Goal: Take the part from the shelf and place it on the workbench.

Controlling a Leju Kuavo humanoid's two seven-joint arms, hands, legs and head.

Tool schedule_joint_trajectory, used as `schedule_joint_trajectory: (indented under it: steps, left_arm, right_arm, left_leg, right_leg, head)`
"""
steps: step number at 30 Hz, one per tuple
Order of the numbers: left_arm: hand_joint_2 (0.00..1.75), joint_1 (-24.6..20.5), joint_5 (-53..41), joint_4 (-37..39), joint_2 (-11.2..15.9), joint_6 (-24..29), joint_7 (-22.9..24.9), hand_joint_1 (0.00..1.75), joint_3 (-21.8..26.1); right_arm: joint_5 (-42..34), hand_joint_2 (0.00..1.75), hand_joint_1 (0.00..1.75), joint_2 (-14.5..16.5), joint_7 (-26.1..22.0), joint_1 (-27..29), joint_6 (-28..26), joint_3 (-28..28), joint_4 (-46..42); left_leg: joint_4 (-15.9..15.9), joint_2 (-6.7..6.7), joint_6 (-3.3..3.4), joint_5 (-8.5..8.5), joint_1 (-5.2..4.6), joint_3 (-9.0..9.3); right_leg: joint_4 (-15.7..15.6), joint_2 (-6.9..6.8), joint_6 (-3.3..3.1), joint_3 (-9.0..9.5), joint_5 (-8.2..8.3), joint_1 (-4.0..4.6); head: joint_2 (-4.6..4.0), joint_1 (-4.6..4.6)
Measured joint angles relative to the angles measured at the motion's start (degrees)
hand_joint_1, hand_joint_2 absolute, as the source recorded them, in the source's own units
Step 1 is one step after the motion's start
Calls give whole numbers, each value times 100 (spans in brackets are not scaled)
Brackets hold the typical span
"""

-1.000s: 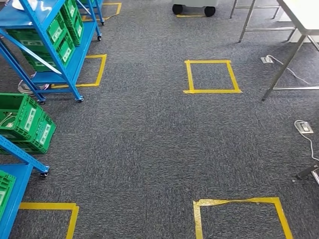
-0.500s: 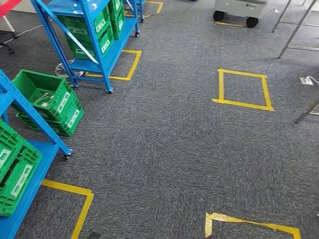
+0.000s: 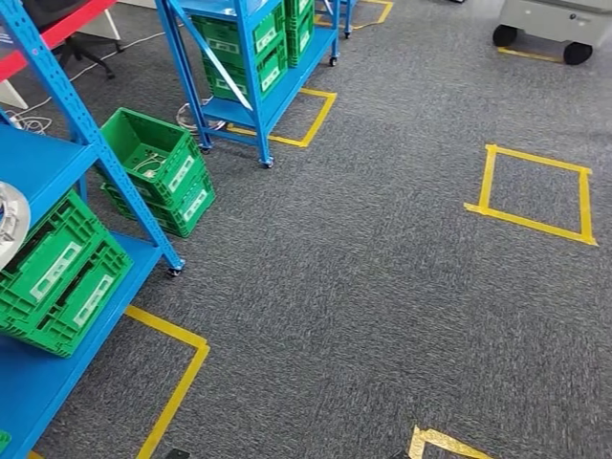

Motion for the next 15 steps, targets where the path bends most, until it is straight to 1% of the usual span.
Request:
schedule_joint_trajectory:
  steps: [1, 2, 3, 4, 5, 6, 7, 8, 9, 10, 11, 12, 13, 14, 15]
  left_arm:
    - [0, -14, -39, 1, 2, -15, 0, 0, 2]
    - [0, -27, -74, 2, 1, -31, 1, 0, 2]
    - [0, -34, -102, 3, -2, -42, 1, 0, 2]
    - [0, -33, -125, 5, -3, -50, 1, 0, 1]
    - [0, -24, -139, 8, -4, -55, 1, 0, 2]
    - [0, -16, -150, 10, -4, -56, 1, 0, 2]
    - [0, -16, -158, 13, -5, -58, -1, 0, 3]
    - [0, -23, -161, 14, -9, -60, -3, 0, 3]
    - [0, -31, -162, 16, -15, -62, -8, 0, 3]
    - [0, -37, -162, 18, -21, -64, -12, 0, 3]
    - [0, -37, -162, 20, -27, -65, -16, 0, 3]
    - [0, -32, -162, 21, -31, -66, -17, 0, 3]
    - [0, -28, -162, 22, -33, -66, -18, 0, 3]
    - [0, -27, -162, 23, -36, -67, -19, 0, 3]
    - [0, -29, -162, 25, -39, -69, -19, 0, 3]
  right_arm:
    - [-25, 0, 0, -1, -4, -3, -3, -5, 0]
    - [-51, 0, 0, -3, -8, -7, -6, -14, 0]
    - [-72, 0, 0, -8, -7, -13, -6, -26, 0]
    - [-90, 0, 0, -11, -4, -26, -2, -40, 0]
    - [-101, 0, 0, -16, 1, -42, 2, -53, -1]
    - [-109, 0, 0, -22, 6, -54, 7, -65, -1]
    - [-116, 0, 0, -27, 10, -61, 9, -77, -2]
    - [-123, 0, 0, -32, 14, -57, 10, -88, -2]
    - [-127, 0, 0, -36, 16, -47, 12, -101, -2]
    - [-132, 0, 0, -37, 19, -34, 14, -113, -2]
    - [-136, 0, 0, -39, 20, -23, 15, -123, -2]
    - [-139, 0, 0, -44, 21, -16, 15, -130, -2]
    - [-142, 0, 0, -51, 21, -14, 15, -132, -2]
    - [-143, 0, 0, -60, 20, -15, 14, -134, -2]
    - [-144, 0, 0, -67, 16, -17, 14, -140, -2]
  left_leg:
    - [-331, 122, 25, 110, -8, 179]
    - [-547, 210, 57, 156, -17, 293]
    - [-638, 231, 95, 148, -30, 336]
    - [-653, 157, 143, 141, -37, 330]
    - [-662, 91, 182, 147, -32, 331]
    - [-671, 29, 219, 155, -24, 333]
    - [-680, -32, 258, 168, -10, 336]
    - [-685, -93, 291, 180, 3, 337]
    - [-684, -160, 311, 183, 5, 333]
    - [-683, -235, 324, 186, 4, 331]
    - [-682, -318, 327, 188, 2, 331]
    - [-680, -403, 327, 188, 2, 334]
    - [-678, -486, 324, 188, 3, 341]
    - [-676, -570, 317, 189, 7, 348]
    - [-674, -651, 300, 191, 13, 349]
  right_leg:
    - [10, -63, 29, 9, -24, 18]
    - [15, -119, 60, 16, -48, 38]
    - [15, -177, 91, 32, -68, 55]
    - [9, -238, 119, 56, -80, 55]
    - [7, -262, 151, 71, -95, 44]
    - [57, -195, 184, 69, -146, 30]
    - [210, -66, 212, 10, -252, 15]
    - [490, 101, 234, -118, -413, 2]
    - [890, 258, 247, -296, -609, -3]
    - [1308, 338, 253, -503, -776, -6]
    - [1620, 374, 256, -674, -860, -7]
    - [1731, 389, 254, -759, -827, -8]
    - [1599, 404, 248, -730, -680, -12]
    - [1270, 450, 241, -605, -457, -20]
    - [850, 585, 237, -432, -240, -38]
  head:
    - [0, -2]
    - [0, 4]
    - [0, 9]
    - [0, 17]
    - [0, 23]
    - [0, 29]
    - [0, 43]
    - [0, 58]
    - [0, 78]
    - [0, 89]
    - [0, 95]
    - [0, 99]
    - [0, 99]
    - [0, 102]
    - [0, 108]
